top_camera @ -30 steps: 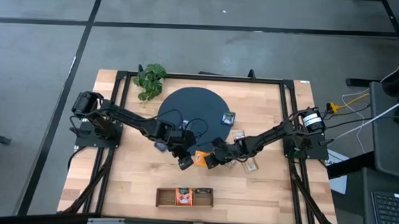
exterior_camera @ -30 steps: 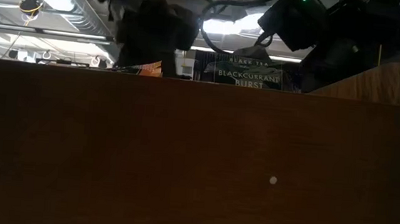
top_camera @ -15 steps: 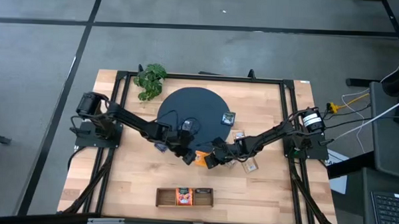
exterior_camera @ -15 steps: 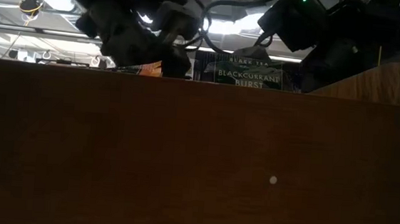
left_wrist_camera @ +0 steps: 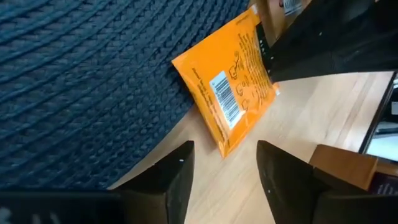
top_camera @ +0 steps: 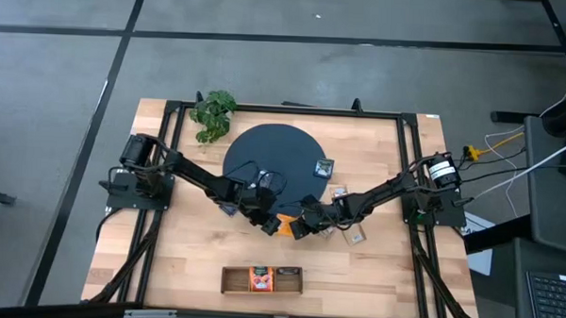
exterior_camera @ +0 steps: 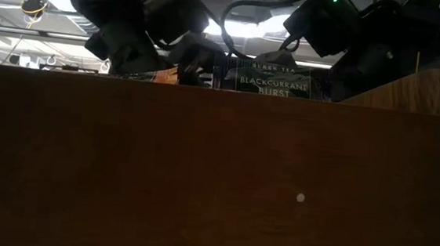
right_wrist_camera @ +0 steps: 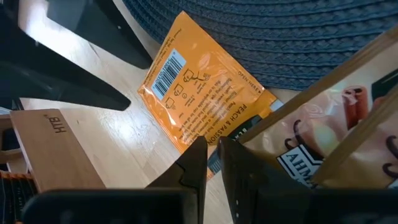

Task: Pick & Place Tea
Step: Put the orange tea bag into the middle section of the wooden organizer

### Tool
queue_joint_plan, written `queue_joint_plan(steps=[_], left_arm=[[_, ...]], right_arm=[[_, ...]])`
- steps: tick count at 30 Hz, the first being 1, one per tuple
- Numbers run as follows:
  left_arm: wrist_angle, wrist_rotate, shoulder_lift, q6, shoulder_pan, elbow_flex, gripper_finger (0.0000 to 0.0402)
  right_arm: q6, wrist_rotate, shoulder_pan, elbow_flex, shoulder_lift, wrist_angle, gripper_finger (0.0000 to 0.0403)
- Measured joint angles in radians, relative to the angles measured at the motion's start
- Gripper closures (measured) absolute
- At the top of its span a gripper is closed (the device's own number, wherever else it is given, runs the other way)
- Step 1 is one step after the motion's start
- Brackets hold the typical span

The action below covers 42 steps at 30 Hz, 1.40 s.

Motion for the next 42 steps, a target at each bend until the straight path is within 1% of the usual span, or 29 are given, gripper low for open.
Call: queue_joint_plan(steps=[4, 10, 13, 16, 23, 24, 28, 33, 35, 42], left_arm=[[0.049, 0.002, 0.02, -0.004, -0.001, 0.002, 0.0229], [0.062, -0.024, 0.023, -0.011, -0.002, 0.001, 0.023], [0.064, -0.031, 0.024, -0.011, -0.002, 0.001, 0.0242], [0.06, -0.038, 0.025, -0.003, -0.002, 0.001, 0.0274], [0.049, -0.05, 0.027, 0.008, -0.001, -0.001, 0.0383], [0.048, -0.049, 0.027, 0.009, -0.001, -0.001, 0.0389], [0.042, -0.044, 0.027, 0.035, -0.007, -0.001, 0.0392], [0.029, -0.027, 0.026, 0.061, -0.027, 0.0, 0.0396], [0.017, -0.019, 0.02, 0.064, -0.037, 0.0, 0.0396], [-0.045, -0.049, -0.034, 0.128, -0.056, -0.001, 0.0397]], right_arm=[[0.0, 0.002, 0.0, 0.0, 0.0, 0.004, 0.0352], [0.003, 0.005, 0.0, 0.0, 0.0, 0.019, 0.0352], [0.003, 0.014, 0.0, 0.0, 0.0, 0.029, 0.0352], [0.003, 0.017, 0.0, 0.0, 0.0, 0.042, 0.0352], [0.003, 0.018, 0.001, 0.005, 0.001, 0.048, 0.0352], [0.003, 0.018, 0.001, 0.009, 0.001, 0.048, 0.0352], [0.003, 0.006, 0.0, 0.029, 0.006, 0.047, 0.0352], [0.005, -0.105, 0.0, 0.058, 0.007, 0.052, 0.0352], [0.003, -0.134, 0.001, 0.067, 0.0, 0.052, 0.0352], [-0.024, -0.134, 0.0, 0.073, -0.088, 0.05, 0.0352]])
